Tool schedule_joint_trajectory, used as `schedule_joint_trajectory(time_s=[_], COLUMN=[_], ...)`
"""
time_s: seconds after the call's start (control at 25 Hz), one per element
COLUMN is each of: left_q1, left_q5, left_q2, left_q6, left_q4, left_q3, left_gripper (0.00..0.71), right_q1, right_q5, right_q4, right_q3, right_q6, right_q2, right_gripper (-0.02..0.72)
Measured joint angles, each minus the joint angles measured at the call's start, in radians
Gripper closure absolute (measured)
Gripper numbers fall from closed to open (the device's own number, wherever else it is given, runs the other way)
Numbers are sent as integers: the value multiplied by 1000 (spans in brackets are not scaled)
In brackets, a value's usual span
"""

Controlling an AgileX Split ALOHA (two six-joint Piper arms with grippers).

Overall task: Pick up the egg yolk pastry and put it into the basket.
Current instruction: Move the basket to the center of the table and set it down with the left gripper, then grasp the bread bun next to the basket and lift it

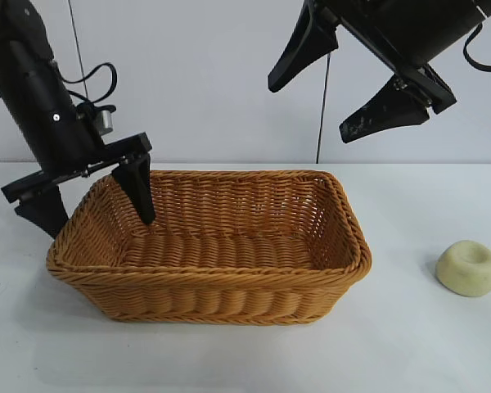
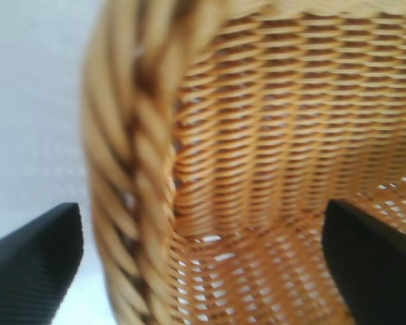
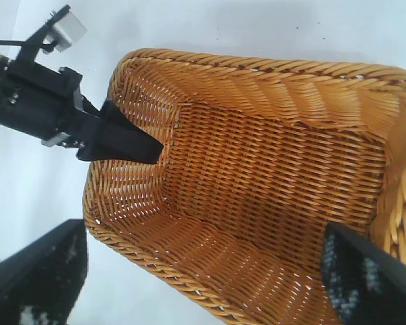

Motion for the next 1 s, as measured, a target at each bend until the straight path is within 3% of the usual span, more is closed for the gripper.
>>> schedule_joint_trajectory(time_s=[0.16,0.36,0.68,1.0], left_q1=[0,0,9,147], left_q5=[18,23,27,27], left_q2=[-49,-86,-89,-89], left_q6=[-33,-104,-123,-124], left_q4=[70,247,409,423], left_q3=[-125,-264,-288,-288], left_gripper=[18,18,18,18], right_q1=[0,0,0,0], right_q5=[0,0,0,0], right_q4=[0,0,0,0], right_q3=[0,0,0,0], right_q6=[0,0,0,0], right_q2=[0,0,0,0], right_gripper=[38,38,38,38])
